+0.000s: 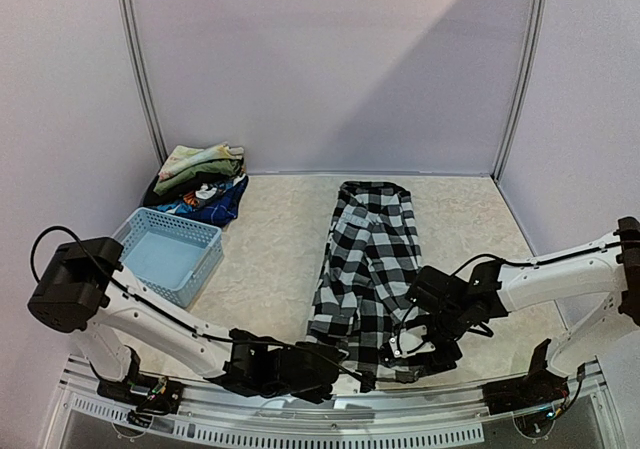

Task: Fold and stack the mixed laundry pile
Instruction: Pick up the rectangle-folded shirt from the center of the board, then fold the rectangle-folded shirt at the center of the board.

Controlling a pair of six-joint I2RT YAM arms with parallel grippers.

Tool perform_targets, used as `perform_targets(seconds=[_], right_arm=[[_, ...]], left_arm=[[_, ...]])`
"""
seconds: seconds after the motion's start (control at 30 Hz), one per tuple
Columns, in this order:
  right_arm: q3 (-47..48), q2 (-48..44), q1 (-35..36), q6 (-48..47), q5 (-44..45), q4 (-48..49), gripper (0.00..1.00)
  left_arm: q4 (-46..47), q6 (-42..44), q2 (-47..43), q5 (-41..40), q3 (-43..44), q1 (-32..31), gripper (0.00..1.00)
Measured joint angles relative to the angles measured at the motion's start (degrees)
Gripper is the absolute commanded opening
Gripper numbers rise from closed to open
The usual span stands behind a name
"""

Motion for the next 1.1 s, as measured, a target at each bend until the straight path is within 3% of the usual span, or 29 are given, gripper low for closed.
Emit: perform_targets(seconds=[0.3,0.4,0.53,1.1], right_arm=[[2.8,2.8,0.0,1.8,2.1,-0.3,0.25],[2.8,2.1,-0.1,1.8,2.5,-0.5,0.15],[2.4,-3.9,-0.5,1.5,2.4,-2.4,0.01],[4.3,-16.4,-10.6,1.0,2.8,-6.9,0.0]], left_arm=[[-2.0,0.5,2.0,-3.8,1.2,-0.3,0.11],[-3.8,0.8,2.0,-4.0,1.3,0.0,0.0],[-5.0,1.2,1.8,-4.8,2.6,0.5,0.0],[2.0,6.2,1.7,-16.6,10.3,6.7,0.0]])
